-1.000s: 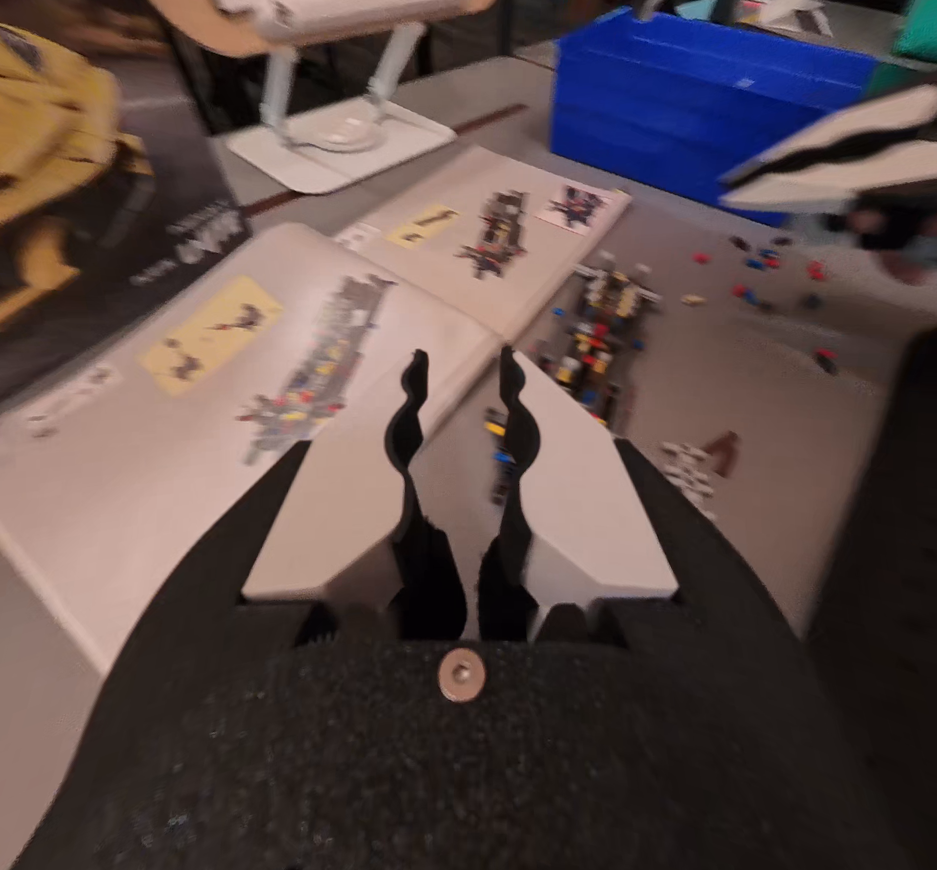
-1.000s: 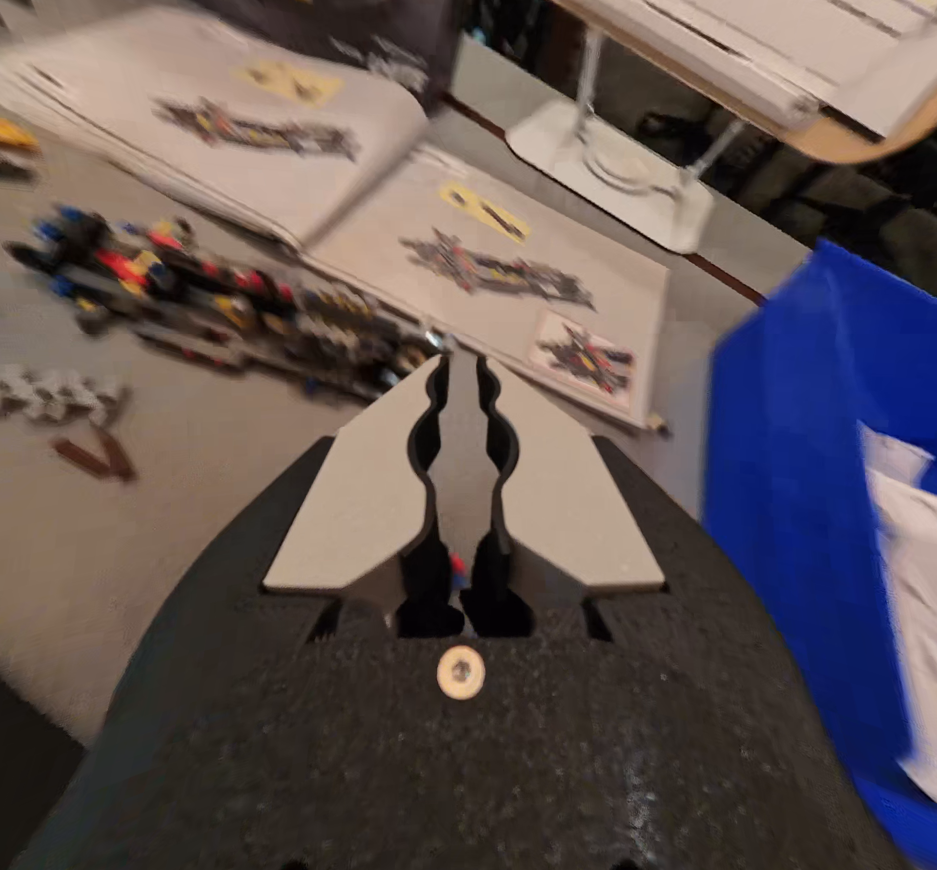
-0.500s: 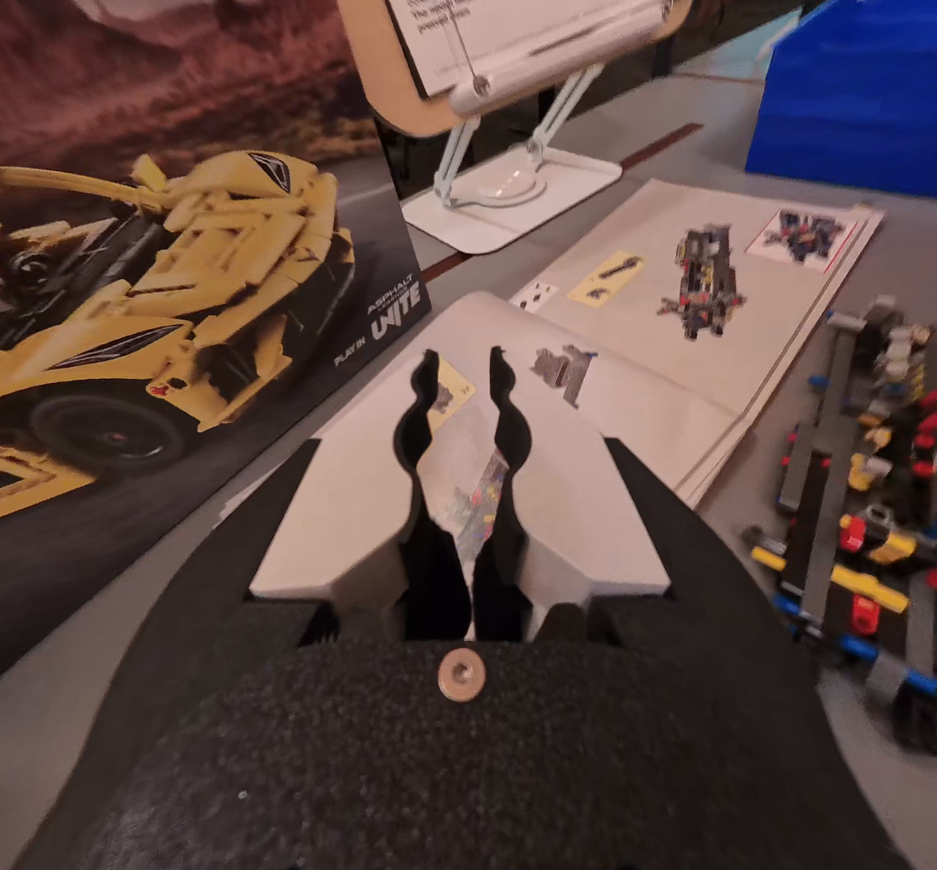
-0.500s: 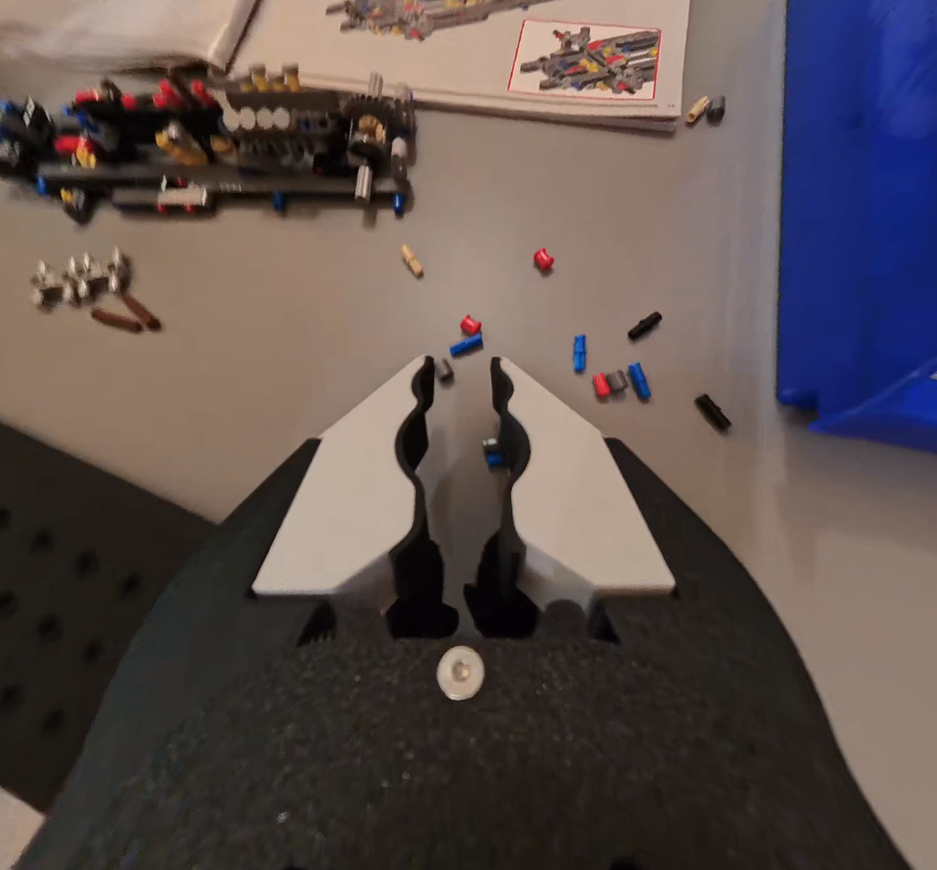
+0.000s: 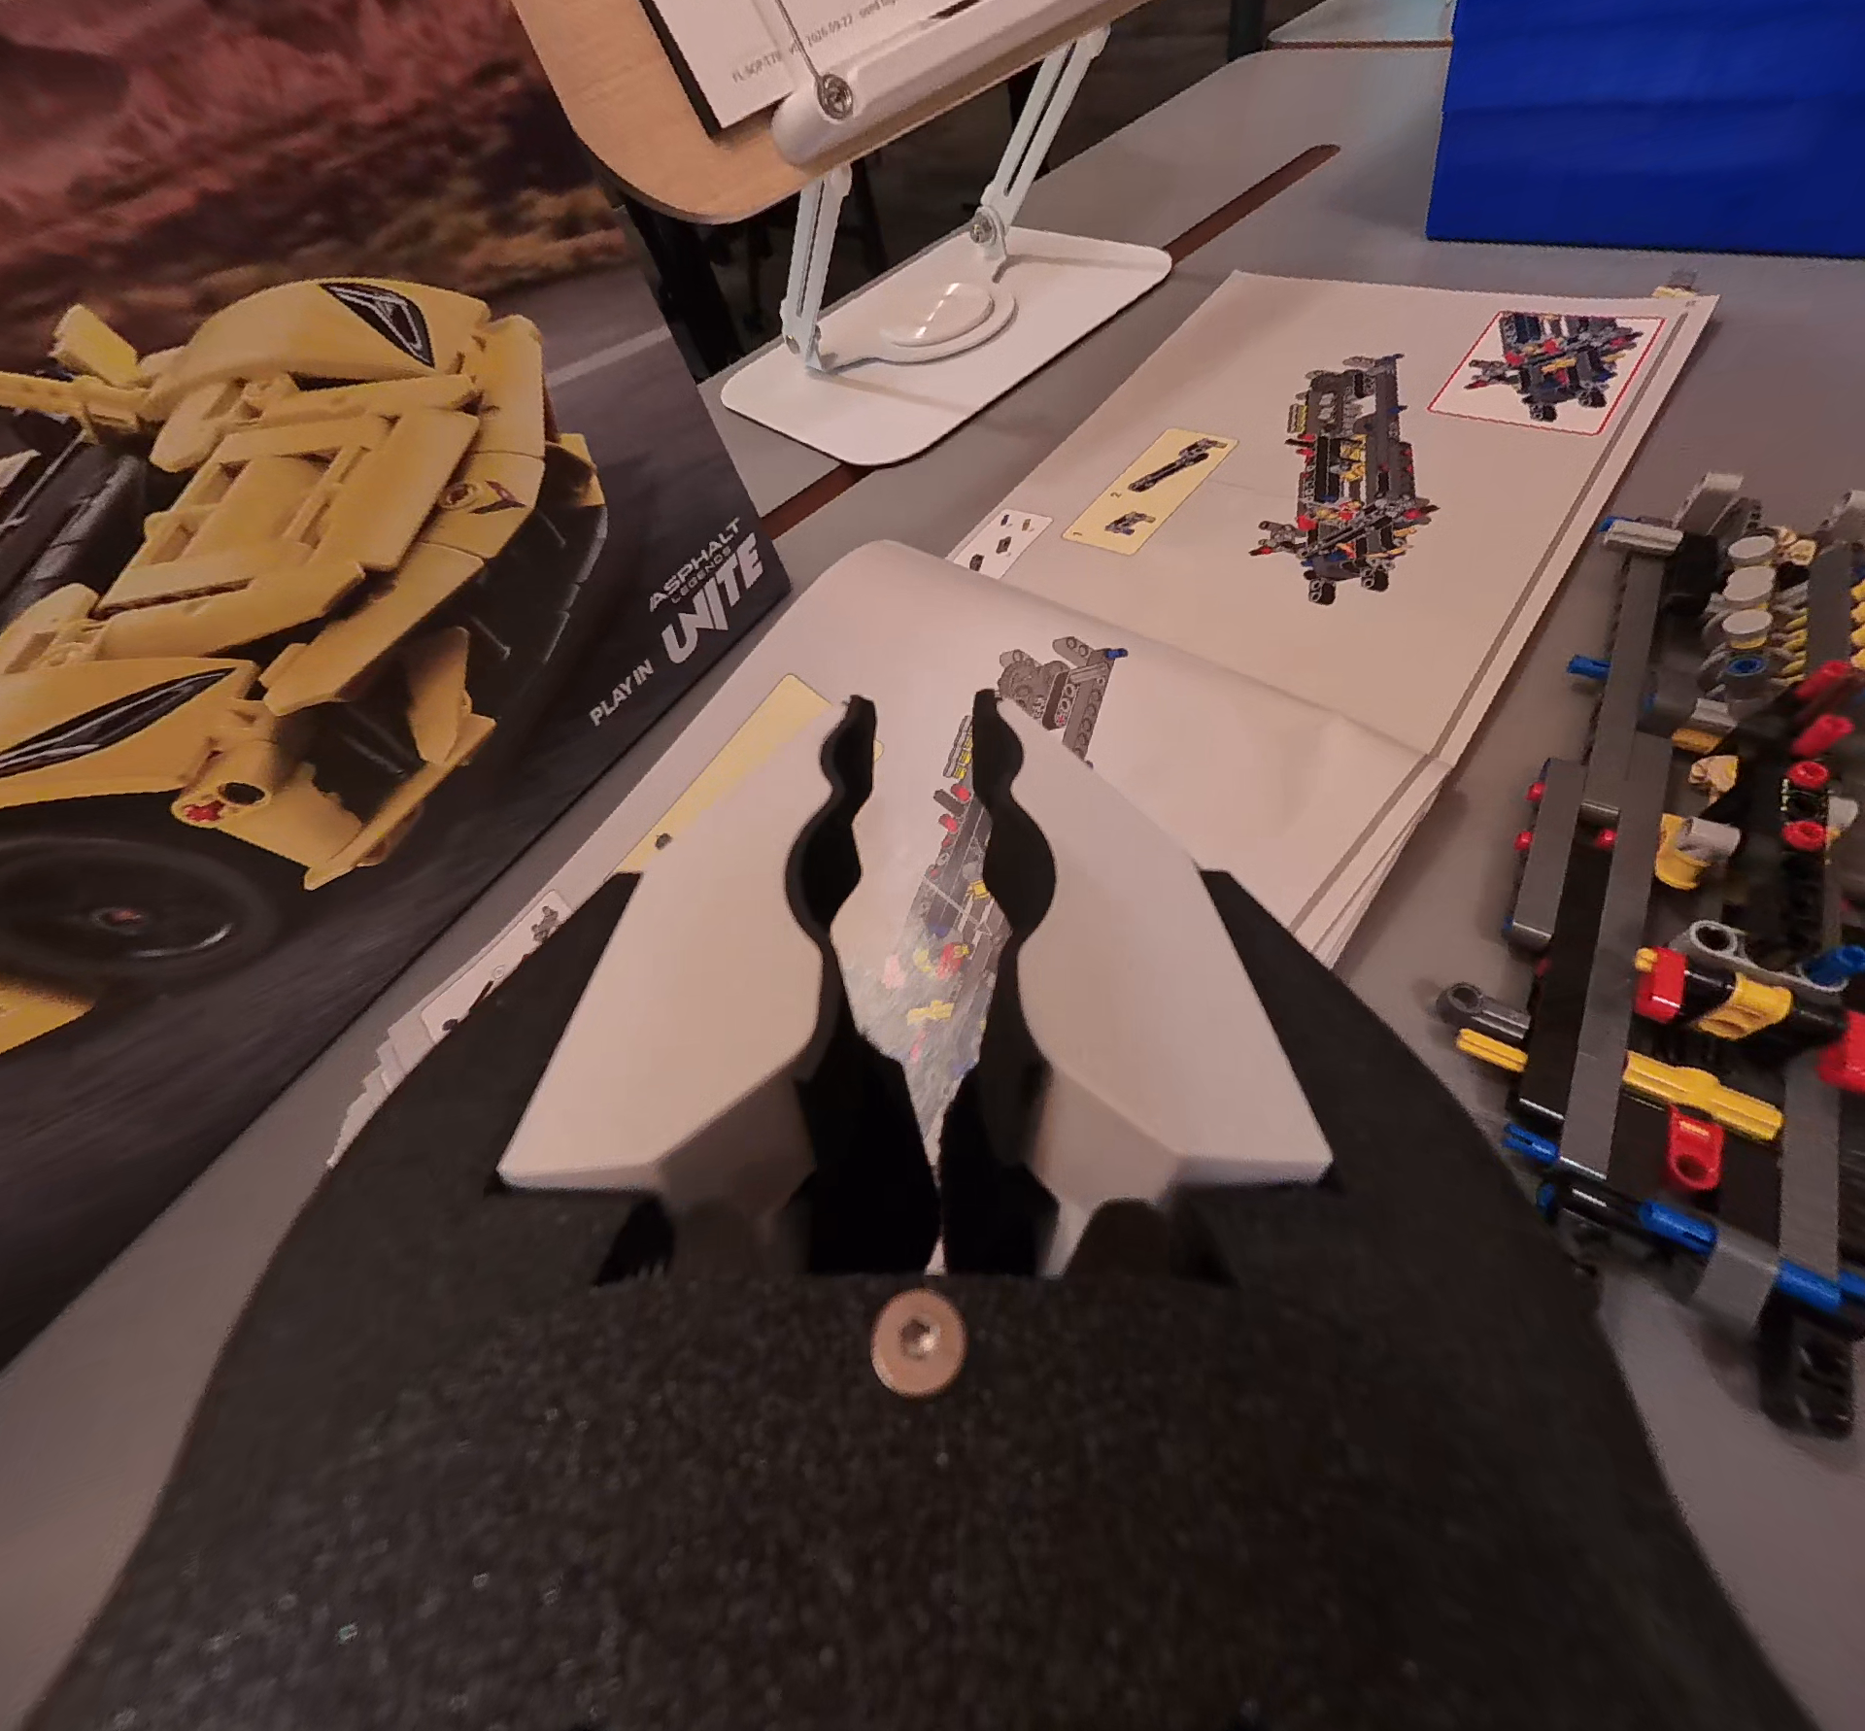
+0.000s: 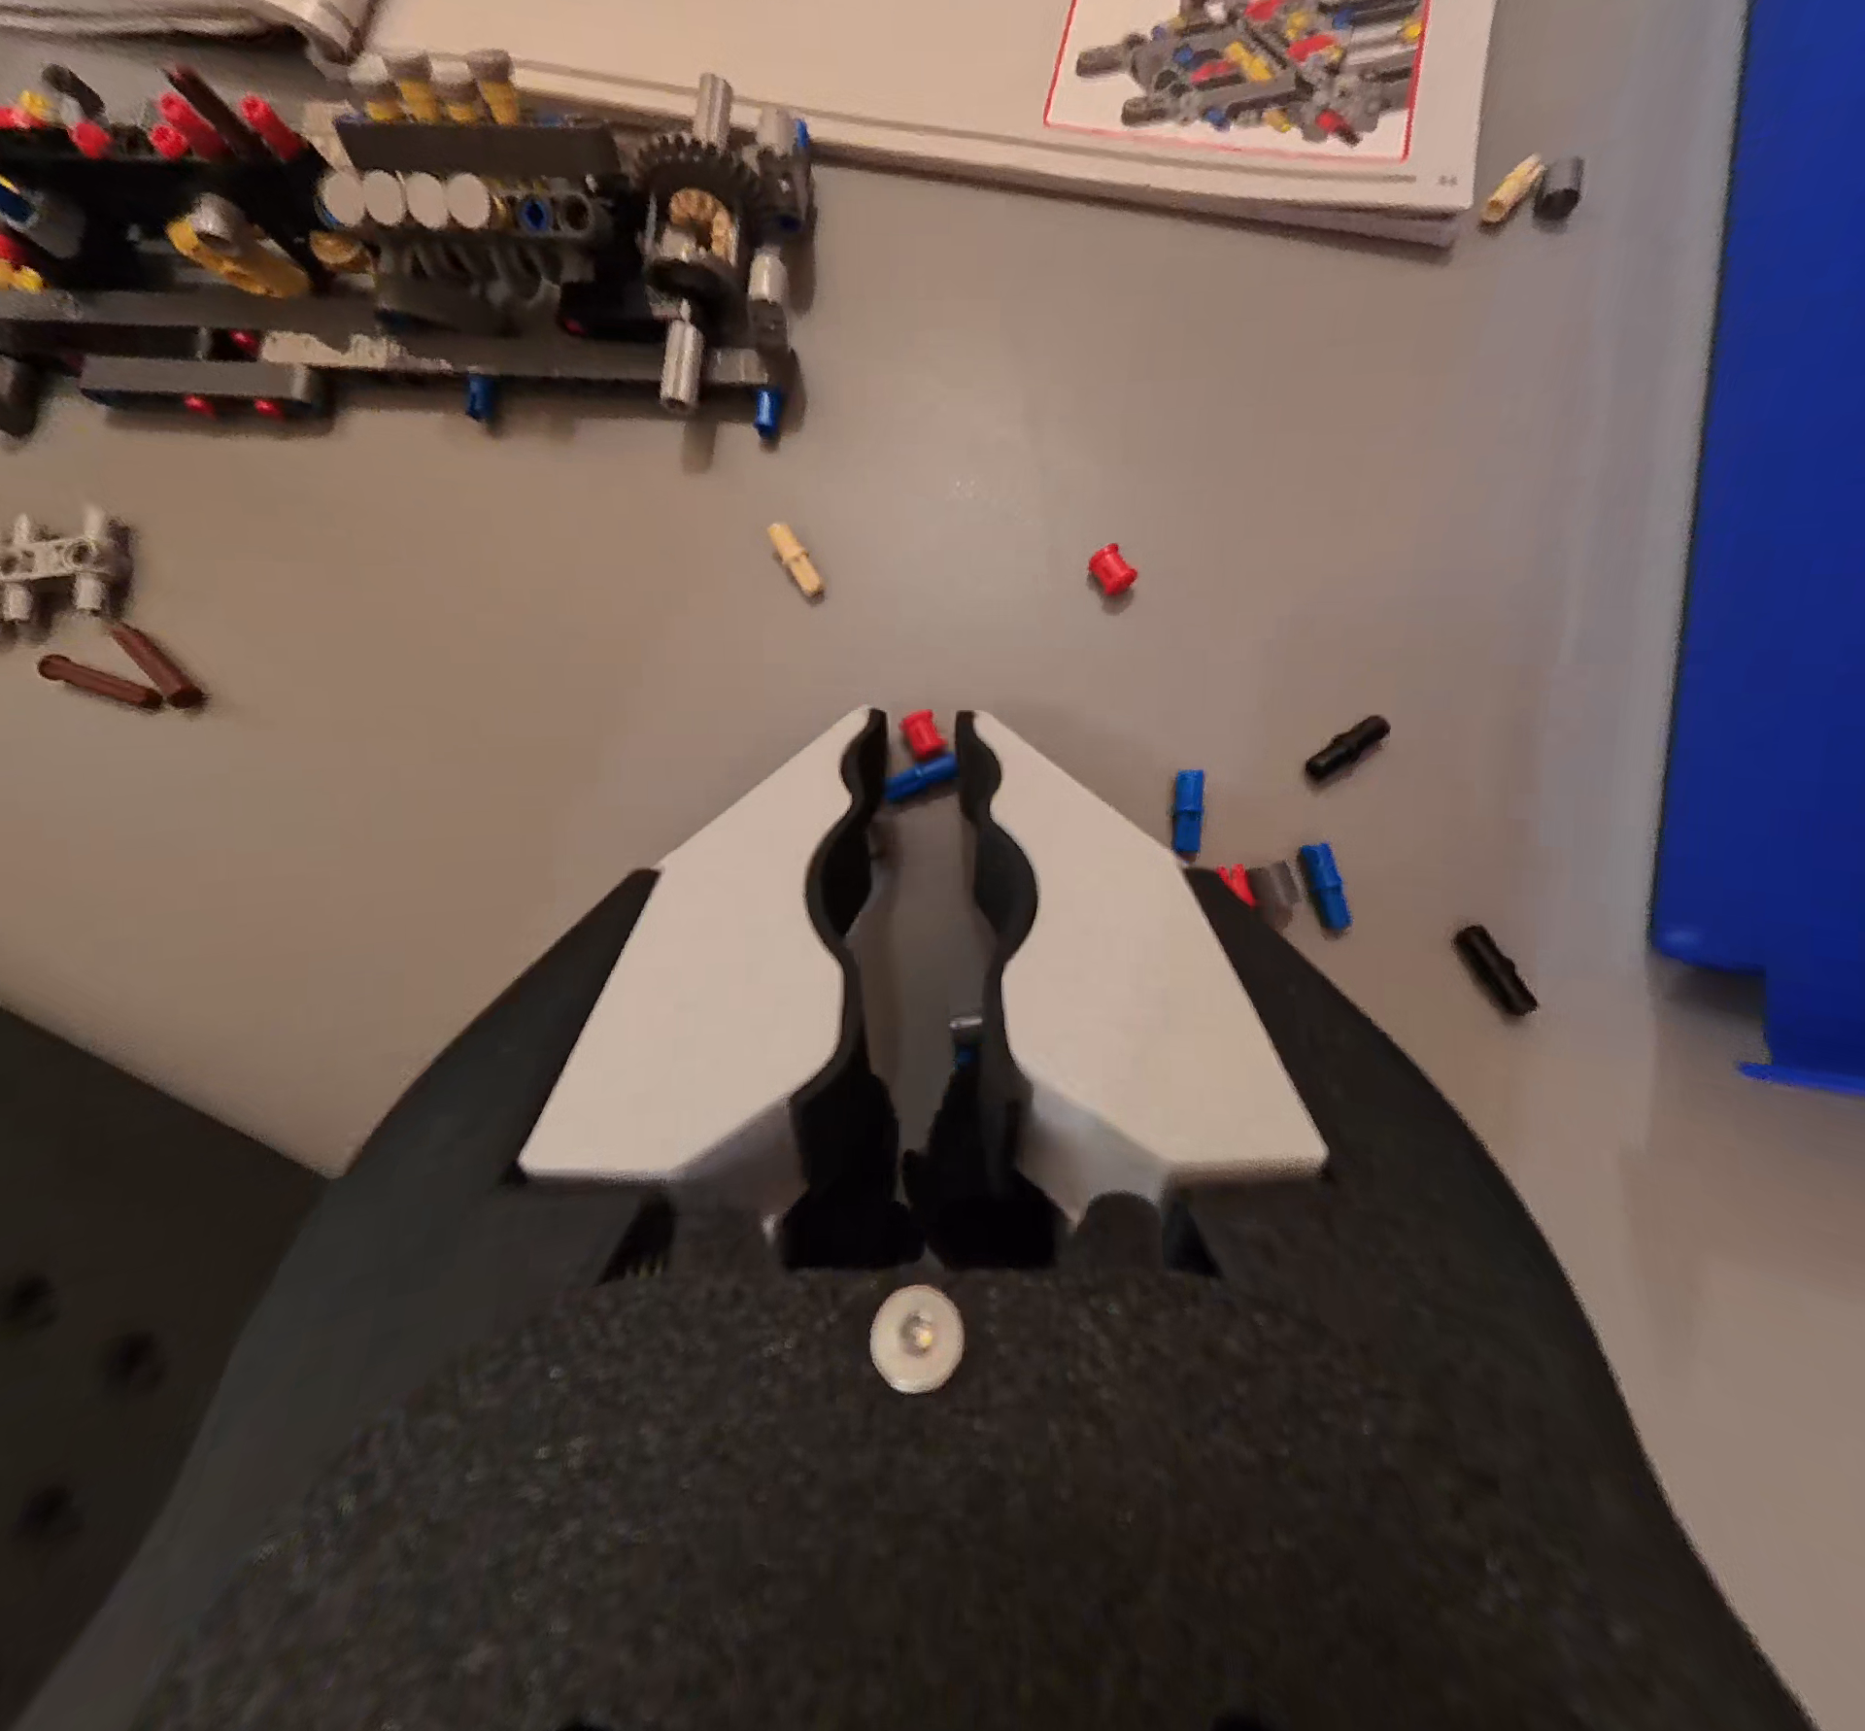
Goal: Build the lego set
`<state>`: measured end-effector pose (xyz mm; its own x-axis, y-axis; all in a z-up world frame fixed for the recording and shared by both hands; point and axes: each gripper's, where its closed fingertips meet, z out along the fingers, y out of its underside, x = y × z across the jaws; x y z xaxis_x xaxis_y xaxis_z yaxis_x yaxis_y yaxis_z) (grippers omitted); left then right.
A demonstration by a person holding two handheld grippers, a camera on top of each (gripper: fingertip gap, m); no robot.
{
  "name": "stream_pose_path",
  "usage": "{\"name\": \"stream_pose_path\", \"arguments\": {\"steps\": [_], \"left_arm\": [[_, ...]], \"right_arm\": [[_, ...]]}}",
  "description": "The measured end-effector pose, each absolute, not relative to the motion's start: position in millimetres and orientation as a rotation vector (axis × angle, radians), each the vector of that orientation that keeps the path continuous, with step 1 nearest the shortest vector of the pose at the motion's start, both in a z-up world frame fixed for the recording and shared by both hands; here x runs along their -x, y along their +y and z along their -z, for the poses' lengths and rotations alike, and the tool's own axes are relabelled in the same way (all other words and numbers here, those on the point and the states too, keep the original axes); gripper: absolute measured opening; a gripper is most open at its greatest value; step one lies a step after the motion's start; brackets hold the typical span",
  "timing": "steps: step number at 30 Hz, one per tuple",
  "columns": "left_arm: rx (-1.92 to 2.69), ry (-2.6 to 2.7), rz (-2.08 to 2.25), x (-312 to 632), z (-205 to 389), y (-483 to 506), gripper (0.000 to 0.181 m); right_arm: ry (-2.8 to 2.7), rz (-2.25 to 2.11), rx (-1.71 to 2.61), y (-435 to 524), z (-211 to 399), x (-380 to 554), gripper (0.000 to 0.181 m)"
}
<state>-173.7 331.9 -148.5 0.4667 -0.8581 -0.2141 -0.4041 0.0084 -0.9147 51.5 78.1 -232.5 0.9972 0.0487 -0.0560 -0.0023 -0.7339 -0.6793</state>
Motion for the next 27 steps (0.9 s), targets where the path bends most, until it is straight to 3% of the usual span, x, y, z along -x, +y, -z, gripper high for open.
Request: {"name": "stream_pose_path", "arguments": {"steps": [8,13,24,27], "left_arm": [[1.592,1.099,0.528,176,141,332,0.018],[1.598,1.091,0.530,178,140,333,0.018],[1.586,1.125,0.507,176,142,329,0.018],[1.588,1.119,0.513,177,141,330,0.018]], "right_arm": [[-0.099,-0.076,2.362,80,226,-43,0.004],[-0.423,-0.434,2.279,82,213,54,0.004],[-0.687,-0.294,2.333,86,234,94,0.005],[-0.644,-0.325,2.292,87,223,92,0.014]]}}
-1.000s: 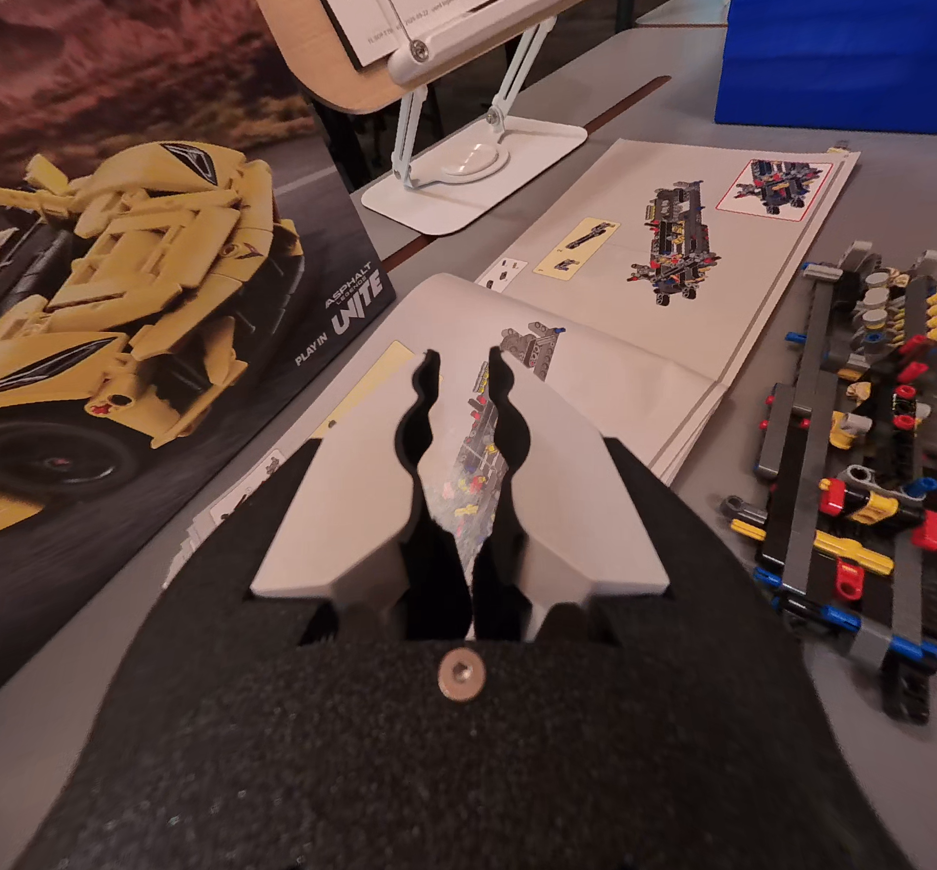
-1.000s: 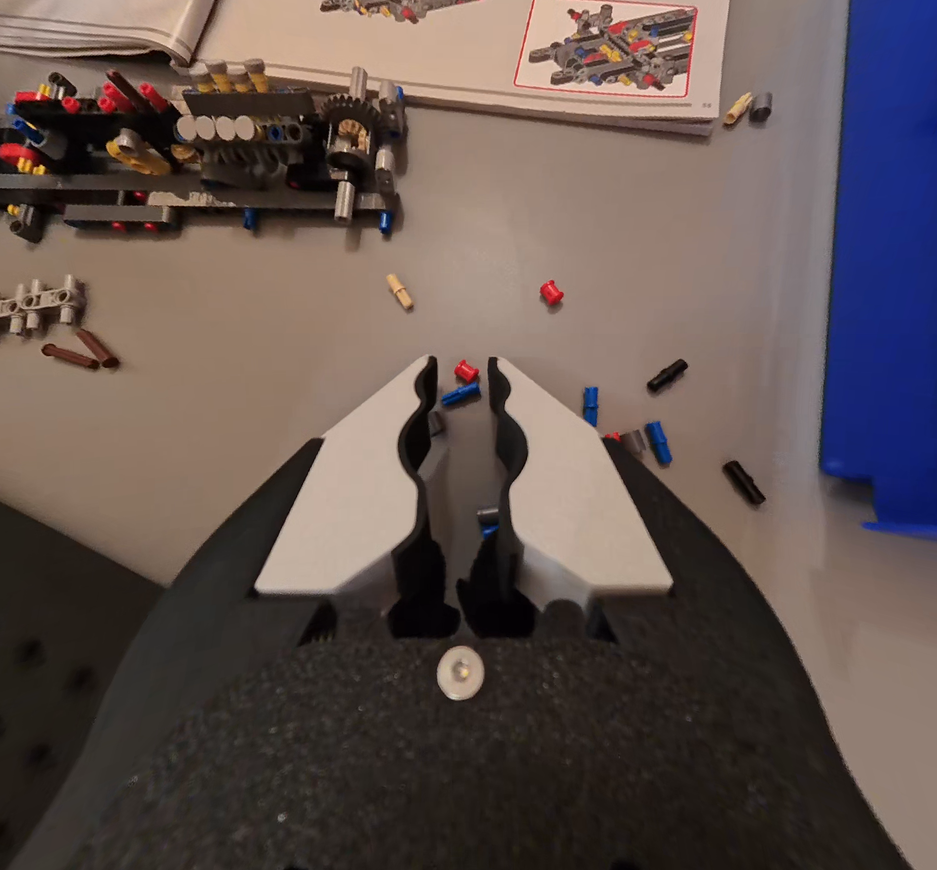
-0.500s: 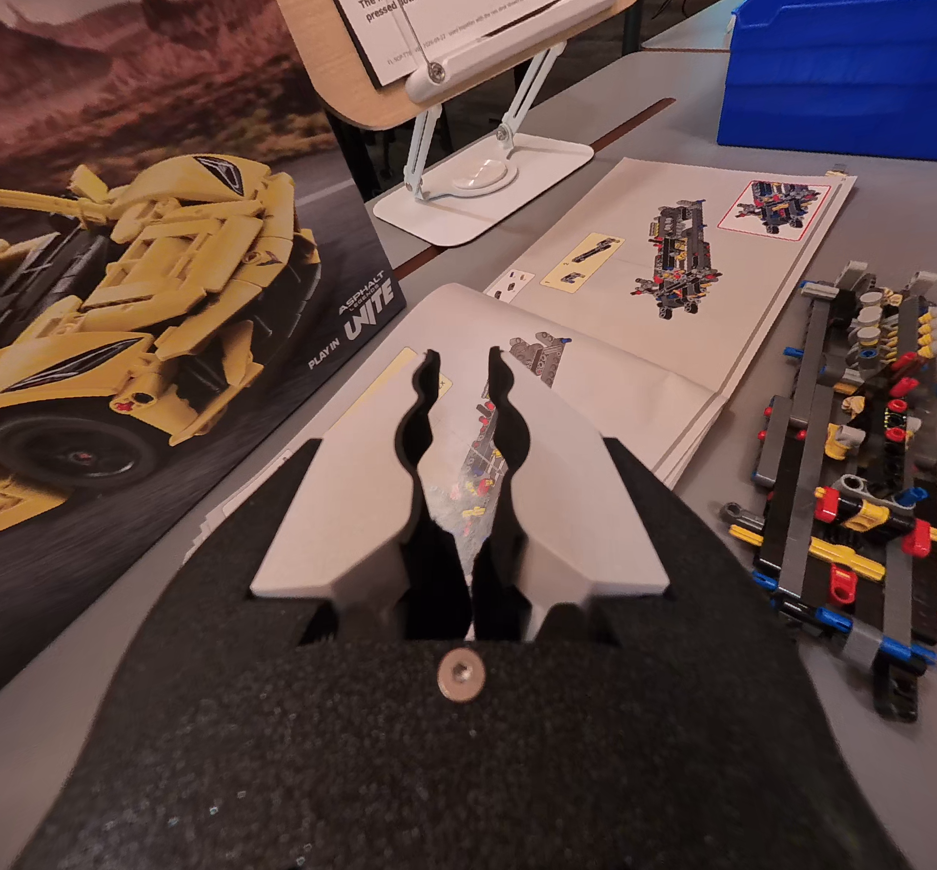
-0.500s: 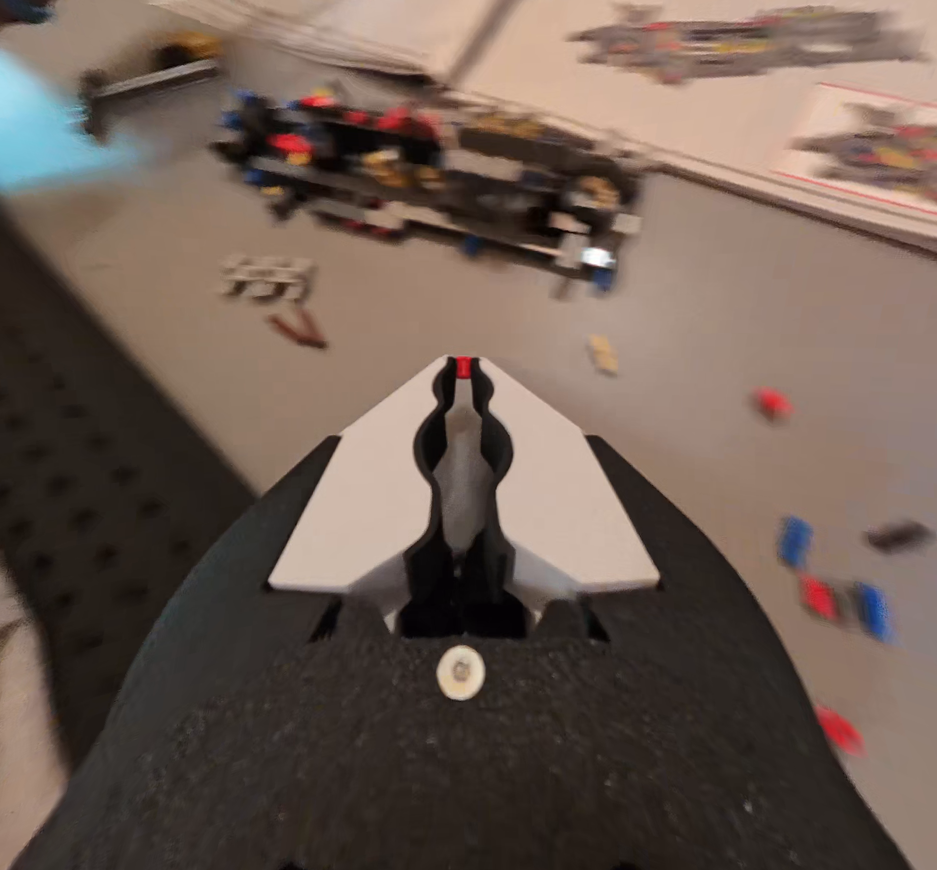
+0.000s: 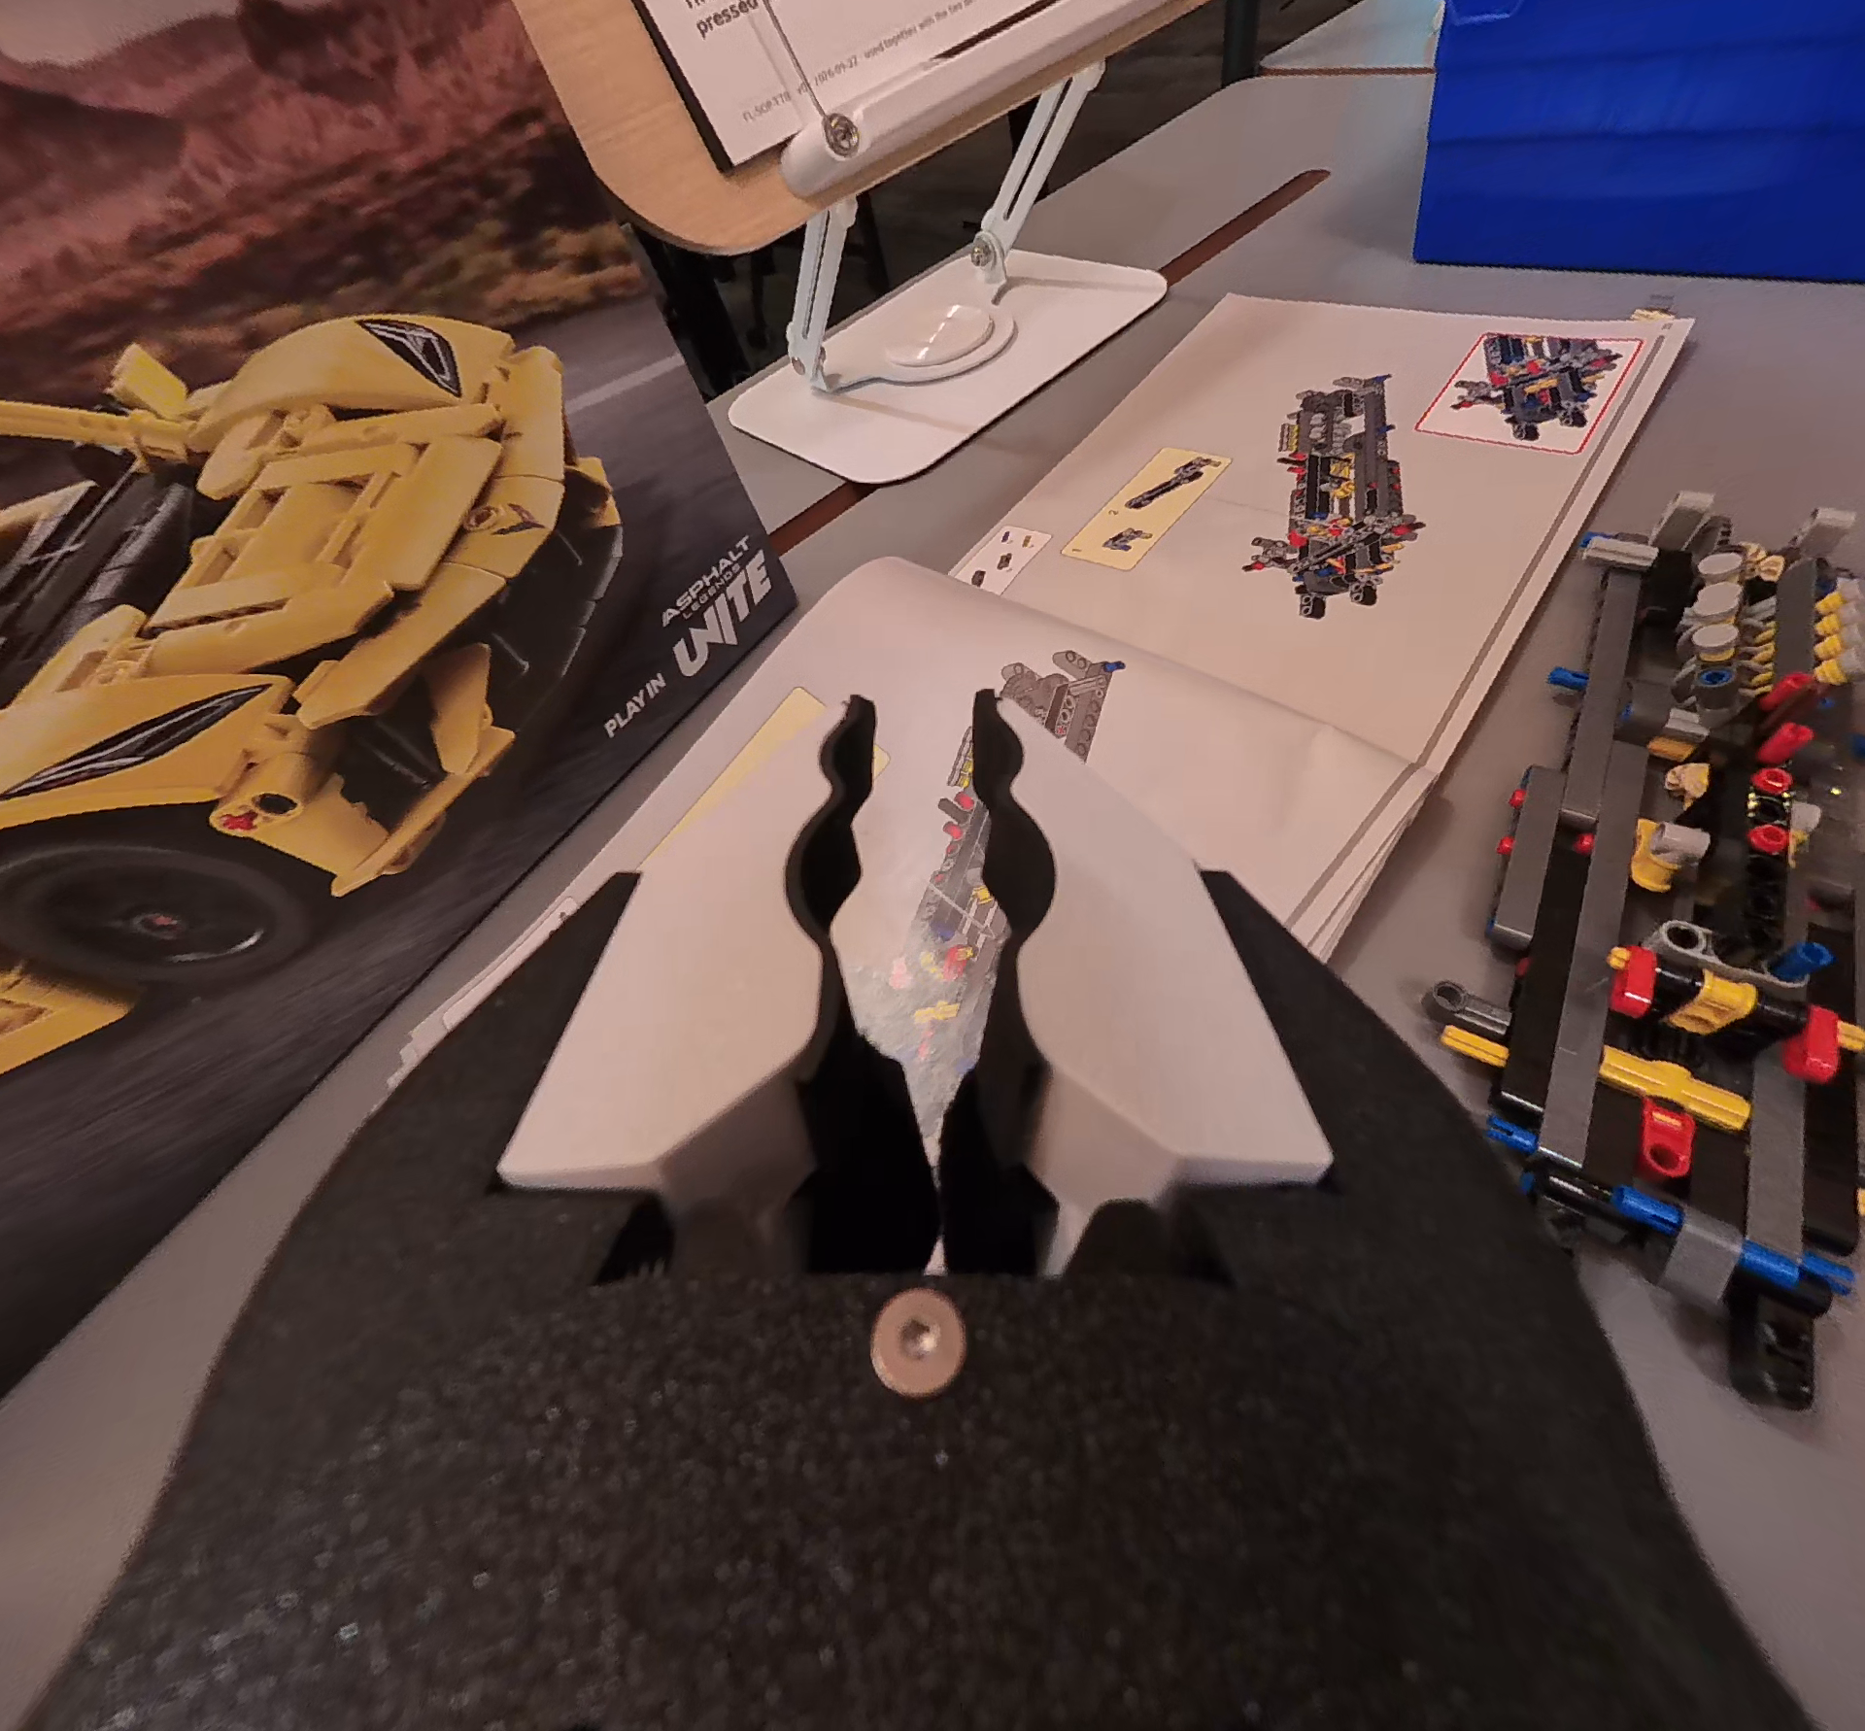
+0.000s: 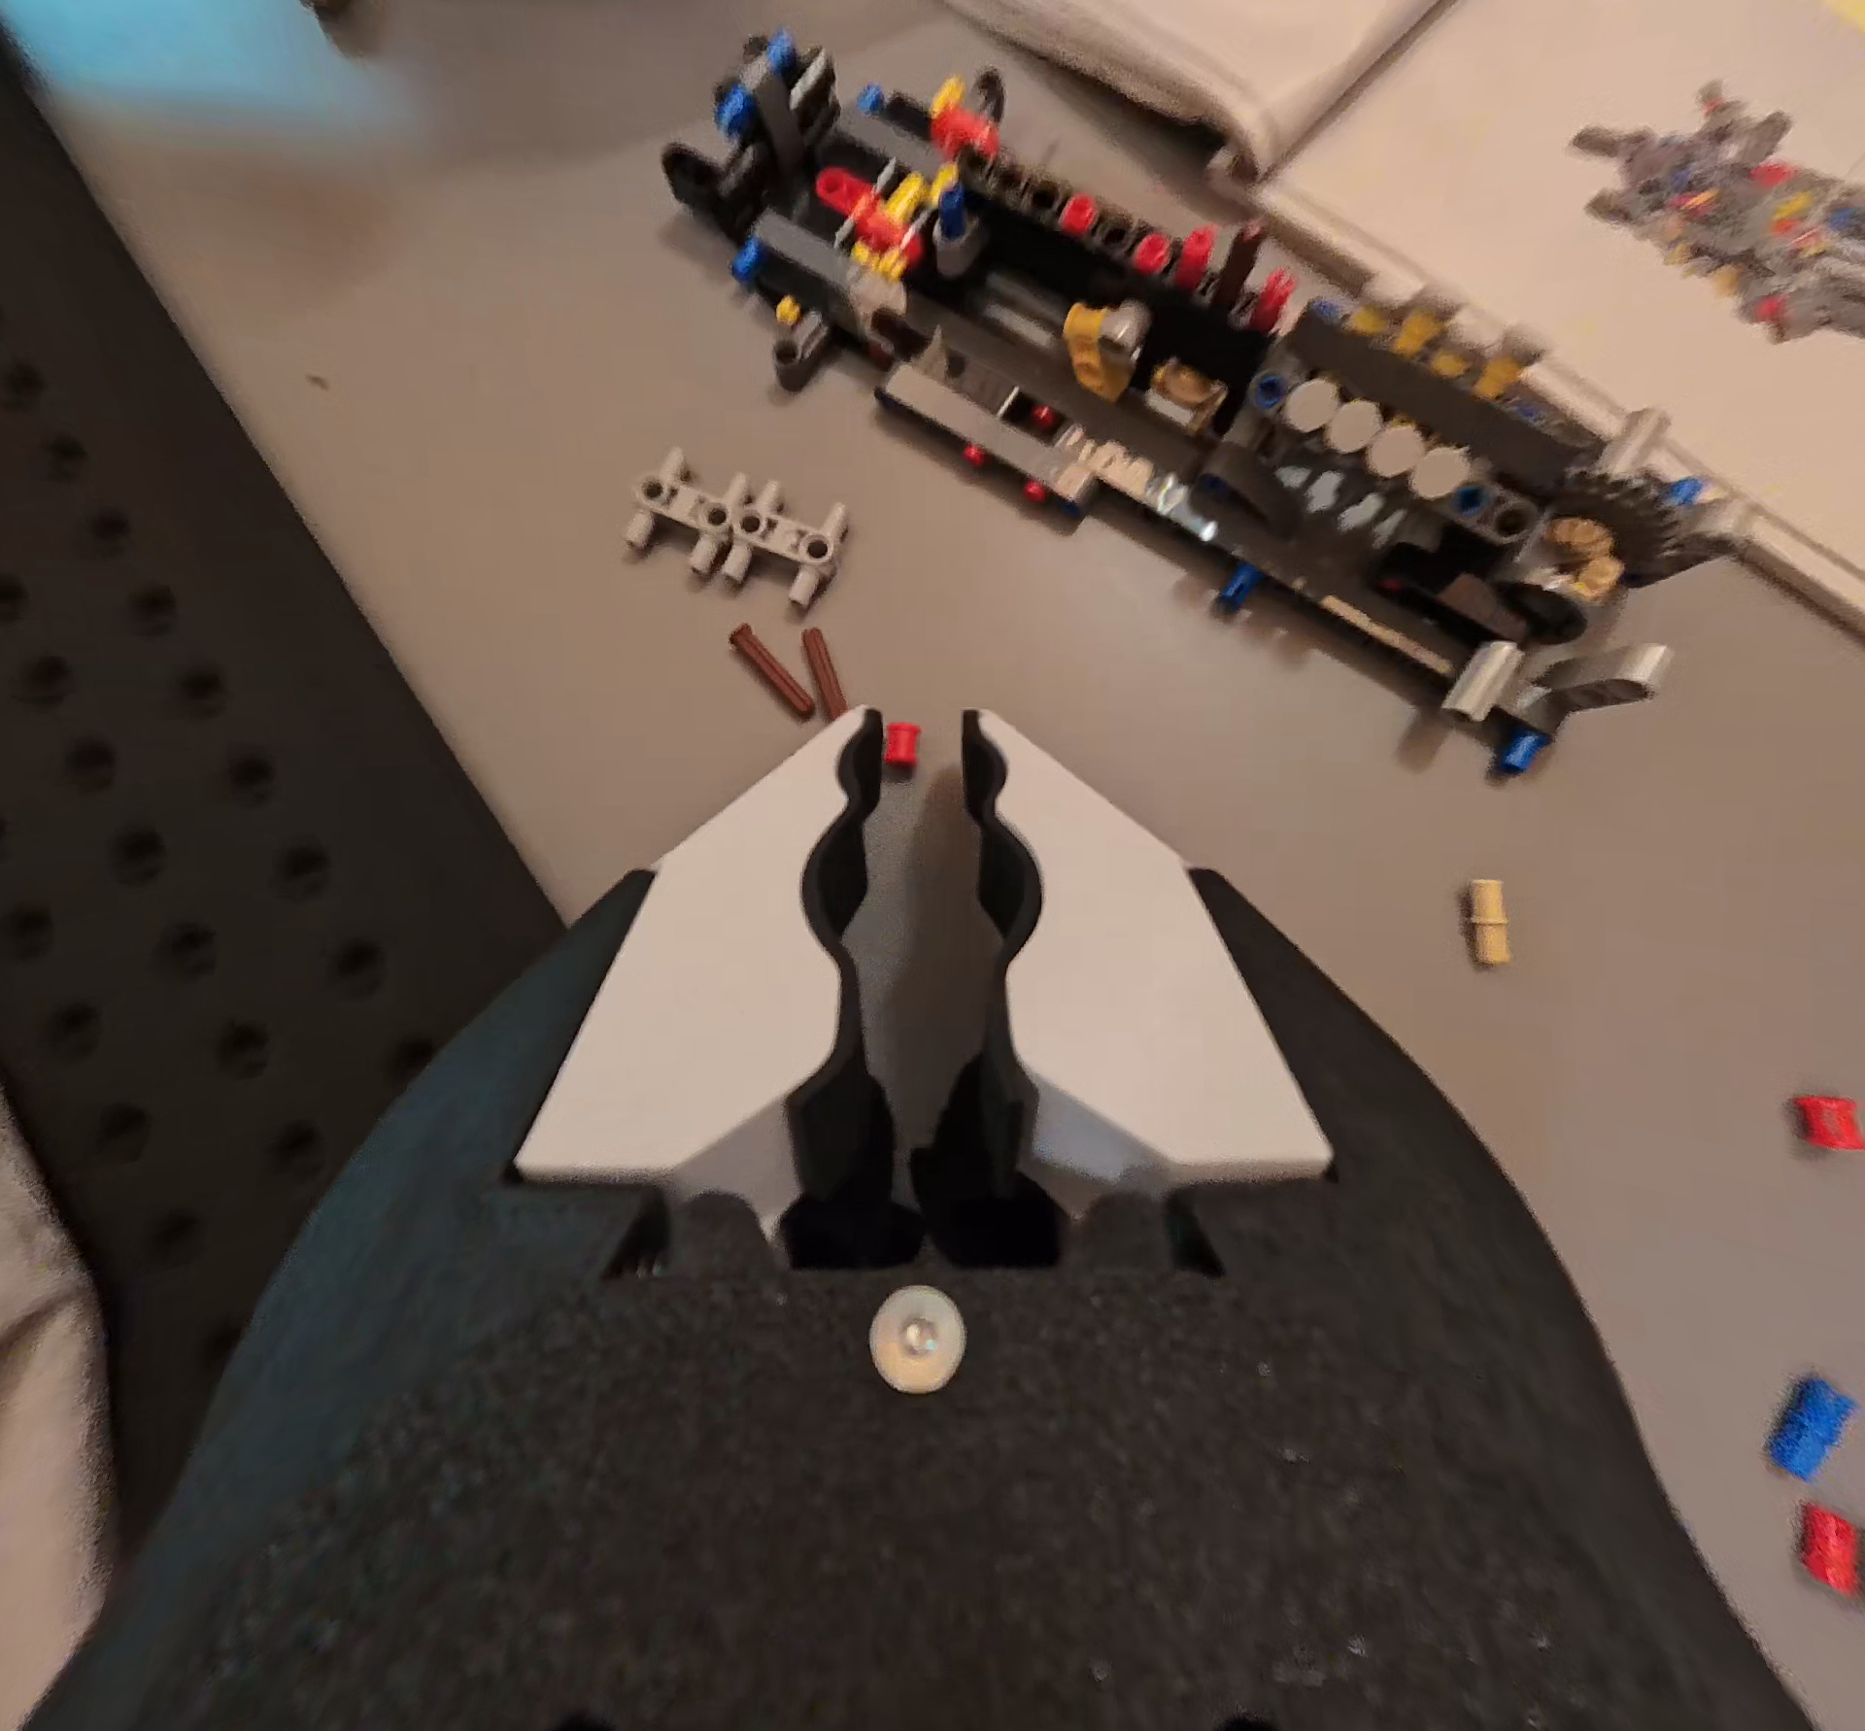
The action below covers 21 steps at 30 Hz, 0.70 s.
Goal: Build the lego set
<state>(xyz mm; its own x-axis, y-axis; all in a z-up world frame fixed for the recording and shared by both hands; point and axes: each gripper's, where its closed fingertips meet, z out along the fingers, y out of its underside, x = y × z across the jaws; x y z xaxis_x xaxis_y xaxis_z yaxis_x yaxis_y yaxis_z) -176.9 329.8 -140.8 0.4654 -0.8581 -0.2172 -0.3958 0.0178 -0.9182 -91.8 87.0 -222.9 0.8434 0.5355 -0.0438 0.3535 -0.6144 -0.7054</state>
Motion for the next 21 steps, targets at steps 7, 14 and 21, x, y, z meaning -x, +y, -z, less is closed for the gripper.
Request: {"name": "stream_pose_path", "arguments": {"steps": [7,14,21], "left_arm": [[1.598,1.116,0.521,178,141,331,0.018],[1.598,1.127,0.513,178,144,331,0.018],[1.602,1.145,0.514,177,148,330,0.018]], "right_arm": [[-0.313,0.035,2.301,103,206,-46,0.013],[-0.237,0.058,2.359,111,232,-91,0.016],[-0.303,0.036,2.357,113,234,-81,0.005]]}}
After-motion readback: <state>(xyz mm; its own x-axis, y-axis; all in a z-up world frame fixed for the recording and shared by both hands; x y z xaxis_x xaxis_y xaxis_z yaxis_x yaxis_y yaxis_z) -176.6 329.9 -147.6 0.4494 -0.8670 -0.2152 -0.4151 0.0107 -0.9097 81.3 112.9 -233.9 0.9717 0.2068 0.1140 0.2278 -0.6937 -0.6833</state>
